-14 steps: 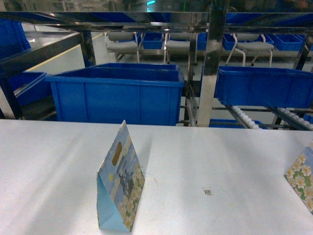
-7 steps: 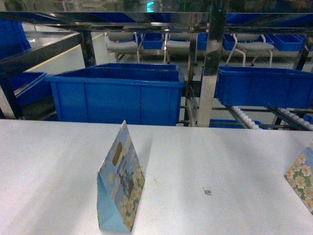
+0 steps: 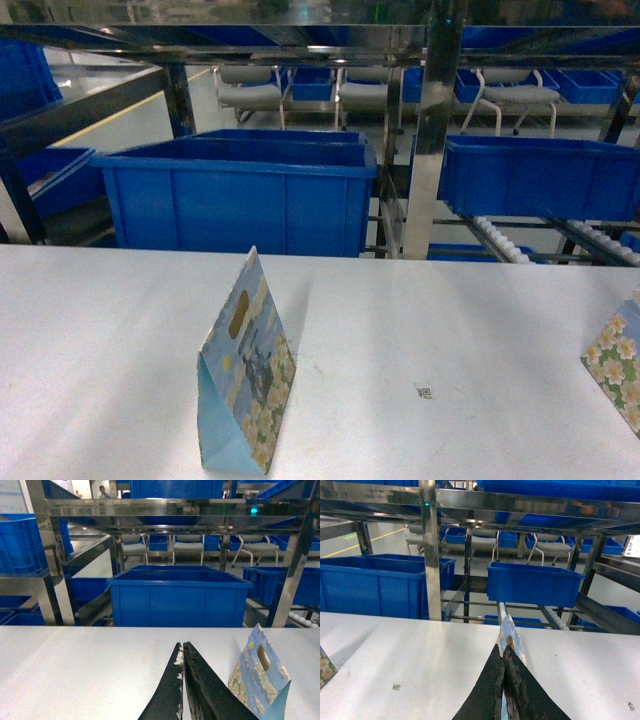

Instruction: Move flower gift bag to table near conveyor

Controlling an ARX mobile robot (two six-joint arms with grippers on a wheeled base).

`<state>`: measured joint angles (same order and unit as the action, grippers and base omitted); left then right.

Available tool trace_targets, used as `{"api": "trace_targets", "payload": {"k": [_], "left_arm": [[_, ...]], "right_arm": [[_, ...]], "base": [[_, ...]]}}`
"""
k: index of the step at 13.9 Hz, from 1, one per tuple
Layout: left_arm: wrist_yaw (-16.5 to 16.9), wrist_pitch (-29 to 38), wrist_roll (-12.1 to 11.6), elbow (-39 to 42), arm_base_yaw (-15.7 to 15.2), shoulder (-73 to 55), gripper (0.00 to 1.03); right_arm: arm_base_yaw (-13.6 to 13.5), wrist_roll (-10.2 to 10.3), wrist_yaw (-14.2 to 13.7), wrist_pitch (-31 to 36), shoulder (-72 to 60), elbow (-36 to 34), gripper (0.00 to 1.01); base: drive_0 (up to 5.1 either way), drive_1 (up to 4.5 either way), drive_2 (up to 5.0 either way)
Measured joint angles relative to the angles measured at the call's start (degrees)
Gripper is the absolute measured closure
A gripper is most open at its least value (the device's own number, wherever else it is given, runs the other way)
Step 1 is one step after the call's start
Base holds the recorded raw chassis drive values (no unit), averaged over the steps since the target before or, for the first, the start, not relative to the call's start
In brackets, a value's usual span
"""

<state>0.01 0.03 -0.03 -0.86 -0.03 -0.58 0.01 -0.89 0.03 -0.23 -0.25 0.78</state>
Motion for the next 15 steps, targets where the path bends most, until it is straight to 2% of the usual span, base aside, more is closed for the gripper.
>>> {"api": "trace_targets", "payload": {"k": [7, 8, 14, 15], "left_arm": [[-0.04, -0.26, 0.02, 0.0, 0.04, 0.0, 1.01], [-0.07, -0.28, 0.02, 0.0, 0.04, 0.0, 0.89], [-0.07, -0.26, 0.02, 0.0, 0.04, 0.0, 0.08], [-0.04, -0.26, 0.0, 0.0, 0.04, 0.0, 0.04]], "right_arm": [[0.0, 0.0, 0.0, 0.0, 0.0, 0.0, 0.99], [0.0, 0.0, 0.0, 0.0, 0.0, 0.0, 0.93], [0.0, 0.0, 0.0, 0.0, 0.0, 0.0, 0.11], [0.0, 0.04, 0.0, 0.0, 0.0, 0.0, 0.01]], "base": [[0.0, 0.0, 0.0], [0.0, 0.0, 0.0], [0.0, 0.0, 0.0], [0.0, 0.0, 0.0]]}}
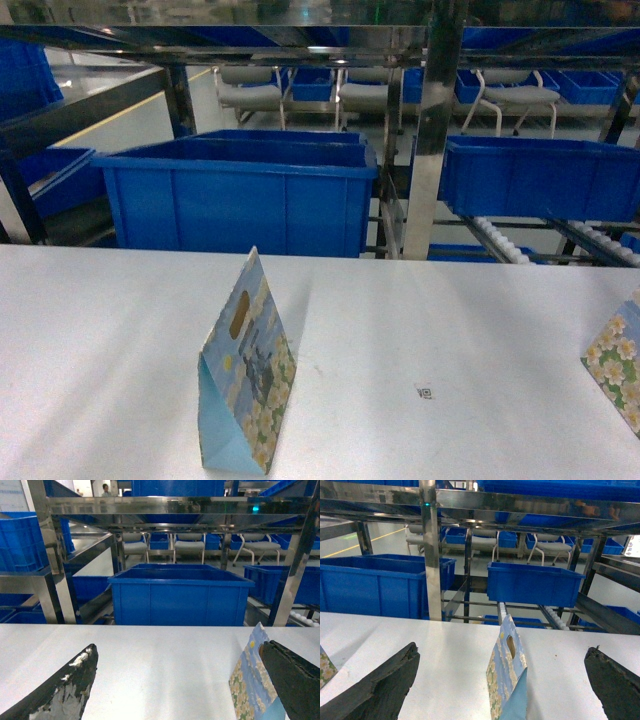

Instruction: Move flower gift bag to table near conveyor

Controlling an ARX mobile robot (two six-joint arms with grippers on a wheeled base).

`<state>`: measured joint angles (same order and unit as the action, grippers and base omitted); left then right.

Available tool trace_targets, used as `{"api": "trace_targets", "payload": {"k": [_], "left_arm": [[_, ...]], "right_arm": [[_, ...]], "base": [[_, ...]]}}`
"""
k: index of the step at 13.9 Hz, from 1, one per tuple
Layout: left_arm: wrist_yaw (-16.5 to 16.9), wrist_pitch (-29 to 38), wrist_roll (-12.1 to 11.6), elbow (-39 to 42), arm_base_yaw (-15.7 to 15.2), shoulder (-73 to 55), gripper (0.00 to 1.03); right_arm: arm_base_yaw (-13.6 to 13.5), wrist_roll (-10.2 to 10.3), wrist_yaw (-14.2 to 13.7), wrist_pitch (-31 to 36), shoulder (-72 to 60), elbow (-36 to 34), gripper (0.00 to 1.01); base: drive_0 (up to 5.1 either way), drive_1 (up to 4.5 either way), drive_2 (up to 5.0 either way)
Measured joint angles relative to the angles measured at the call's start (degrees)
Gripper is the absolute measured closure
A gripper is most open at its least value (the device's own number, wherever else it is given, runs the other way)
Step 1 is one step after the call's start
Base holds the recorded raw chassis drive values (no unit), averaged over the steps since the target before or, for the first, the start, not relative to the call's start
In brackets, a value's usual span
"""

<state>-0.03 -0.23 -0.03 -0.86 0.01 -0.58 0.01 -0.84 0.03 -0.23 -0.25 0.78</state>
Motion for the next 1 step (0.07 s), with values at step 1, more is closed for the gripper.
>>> {"api": "trace_targets", "payload": {"k": [1], "left_arm": [[-0.02, -0.02, 0.02, 0.0, 0.0, 0.0, 0.05]], "right_arm": [[0.0, -0.02, 0.0, 0.0, 0.0, 0.0, 0.04]], "base": [[0.0, 0.0, 0.0]]}}
